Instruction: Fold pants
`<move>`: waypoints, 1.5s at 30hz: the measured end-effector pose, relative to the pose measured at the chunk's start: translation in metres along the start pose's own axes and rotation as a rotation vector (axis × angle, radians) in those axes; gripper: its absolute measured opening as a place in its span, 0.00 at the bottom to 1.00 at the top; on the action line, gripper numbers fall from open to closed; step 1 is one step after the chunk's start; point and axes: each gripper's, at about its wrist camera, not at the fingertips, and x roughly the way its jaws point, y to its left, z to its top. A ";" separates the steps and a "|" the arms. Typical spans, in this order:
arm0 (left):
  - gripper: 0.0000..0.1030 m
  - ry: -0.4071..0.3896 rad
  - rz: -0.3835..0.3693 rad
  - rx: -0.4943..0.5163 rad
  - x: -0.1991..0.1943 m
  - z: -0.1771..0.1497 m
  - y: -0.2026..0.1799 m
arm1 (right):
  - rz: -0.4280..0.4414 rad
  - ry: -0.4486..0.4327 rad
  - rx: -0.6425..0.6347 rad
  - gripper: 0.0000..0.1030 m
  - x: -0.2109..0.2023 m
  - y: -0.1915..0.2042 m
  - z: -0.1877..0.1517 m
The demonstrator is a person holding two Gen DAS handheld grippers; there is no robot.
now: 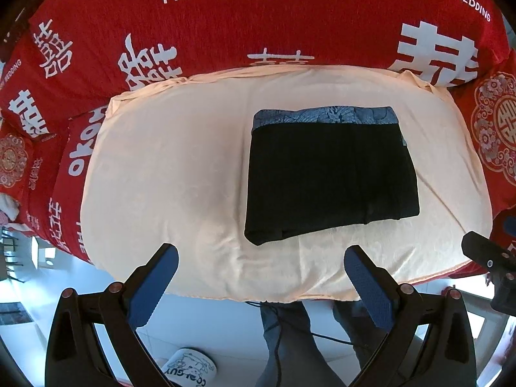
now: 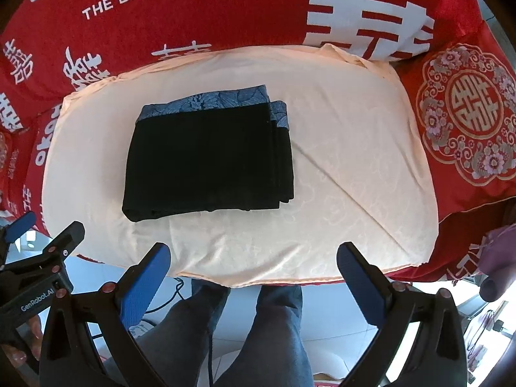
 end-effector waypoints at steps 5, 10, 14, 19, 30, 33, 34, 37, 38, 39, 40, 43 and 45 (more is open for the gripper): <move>1.00 -0.004 0.007 0.005 -0.001 0.001 0.000 | 0.000 -0.003 0.013 1.00 0.000 -0.002 0.000; 1.00 -0.007 0.009 0.008 -0.002 0.000 -0.001 | 0.000 -0.001 0.014 1.00 0.001 -0.001 -0.002; 1.00 -0.006 0.007 0.017 -0.001 0.001 -0.001 | -0.002 -0.001 0.020 1.00 0.002 -0.002 -0.003; 1.00 -0.004 0.006 0.018 -0.001 0.001 -0.002 | -0.006 0.002 0.020 1.00 0.002 -0.002 -0.004; 1.00 -0.004 -0.005 0.018 -0.001 0.002 -0.003 | -0.017 -0.008 -0.006 1.00 0.000 0.001 -0.002; 1.00 -0.003 -0.007 0.021 0.000 0.002 -0.002 | -0.020 -0.009 -0.019 1.00 0.000 0.004 -0.001; 1.00 -0.001 -0.008 0.021 0.000 0.002 -0.003 | -0.021 -0.009 -0.021 1.00 0.000 0.005 0.000; 1.00 0.002 -0.008 0.018 0.001 0.002 -0.002 | -0.021 -0.006 -0.024 1.00 0.001 0.006 0.000; 1.00 0.001 -0.008 0.018 0.001 0.002 -0.003 | -0.021 -0.004 -0.026 1.00 0.001 0.007 0.001; 1.00 0.002 -0.008 0.017 0.001 0.001 -0.003 | -0.021 -0.004 -0.028 1.00 0.001 0.007 0.001; 1.00 0.002 -0.006 0.017 0.001 0.001 -0.003 | -0.021 -0.004 -0.030 1.00 0.001 0.008 0.001; 1.00 0.002 -0.008 0.017 0.001 0.001 -0.002 | -0.023 -0.004 -0.038 1.00 0.001 0.010 0.002; 1.00 0.003 -0.008 0.015 0.002 0.002 -0.002 | -0.025 -0.005 -0.043 1.00 0.001 0.011 0.002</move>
